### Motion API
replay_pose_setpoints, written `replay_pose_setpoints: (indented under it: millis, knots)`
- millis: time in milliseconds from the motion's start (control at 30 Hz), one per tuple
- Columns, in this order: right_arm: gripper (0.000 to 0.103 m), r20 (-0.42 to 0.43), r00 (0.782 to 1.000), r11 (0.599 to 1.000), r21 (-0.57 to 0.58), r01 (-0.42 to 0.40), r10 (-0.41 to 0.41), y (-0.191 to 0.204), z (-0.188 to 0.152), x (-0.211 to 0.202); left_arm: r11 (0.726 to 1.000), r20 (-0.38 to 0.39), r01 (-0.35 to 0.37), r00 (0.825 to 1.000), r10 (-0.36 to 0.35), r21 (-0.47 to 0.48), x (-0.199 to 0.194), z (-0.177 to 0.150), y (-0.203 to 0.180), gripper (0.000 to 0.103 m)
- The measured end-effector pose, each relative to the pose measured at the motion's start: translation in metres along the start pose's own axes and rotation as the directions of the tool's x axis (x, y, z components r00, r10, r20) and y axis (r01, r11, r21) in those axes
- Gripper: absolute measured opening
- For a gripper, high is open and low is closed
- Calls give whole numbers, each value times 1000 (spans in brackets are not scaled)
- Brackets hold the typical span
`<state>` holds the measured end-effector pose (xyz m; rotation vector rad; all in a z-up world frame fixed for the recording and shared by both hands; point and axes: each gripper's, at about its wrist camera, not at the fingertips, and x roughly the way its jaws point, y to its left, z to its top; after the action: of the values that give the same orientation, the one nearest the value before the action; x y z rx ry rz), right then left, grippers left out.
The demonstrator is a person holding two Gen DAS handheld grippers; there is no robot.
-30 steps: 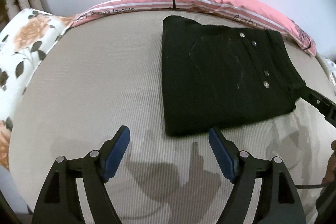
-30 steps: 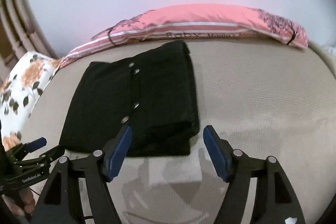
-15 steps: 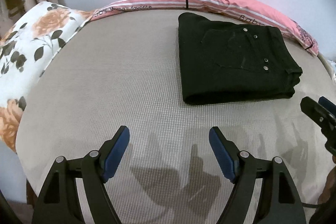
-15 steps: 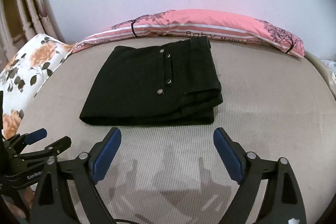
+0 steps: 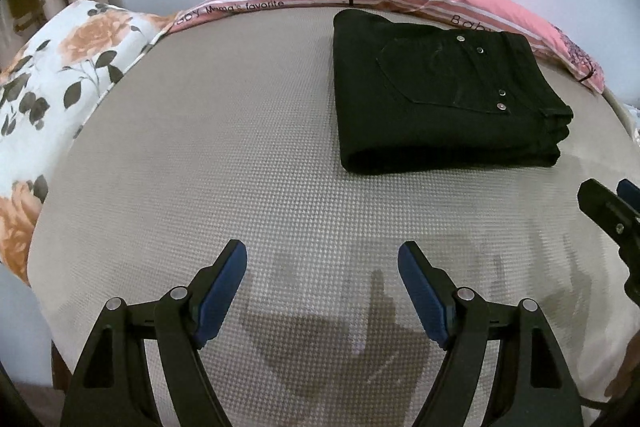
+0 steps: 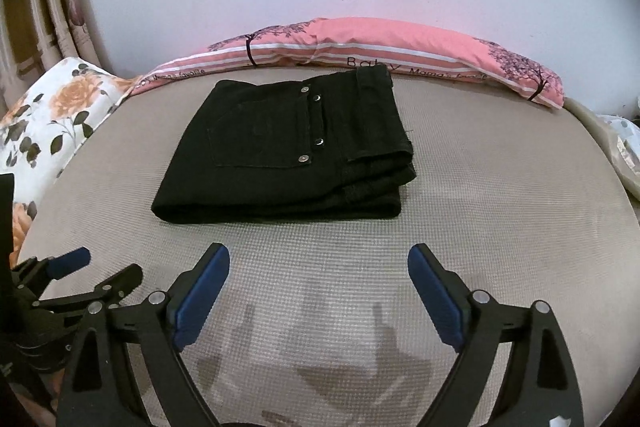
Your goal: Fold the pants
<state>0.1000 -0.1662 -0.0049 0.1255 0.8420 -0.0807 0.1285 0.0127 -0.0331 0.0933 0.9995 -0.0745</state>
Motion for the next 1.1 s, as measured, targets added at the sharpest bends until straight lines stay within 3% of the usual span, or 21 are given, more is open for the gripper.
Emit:
replay_pose_setpoints:
  millis: [1100]
  knots:
    - [89, -53, 998, 1000, 5, -23, 23, -2, -8, 14, 1000, -33, -8, 999, 8, -11, 8, -6, 3, 78]
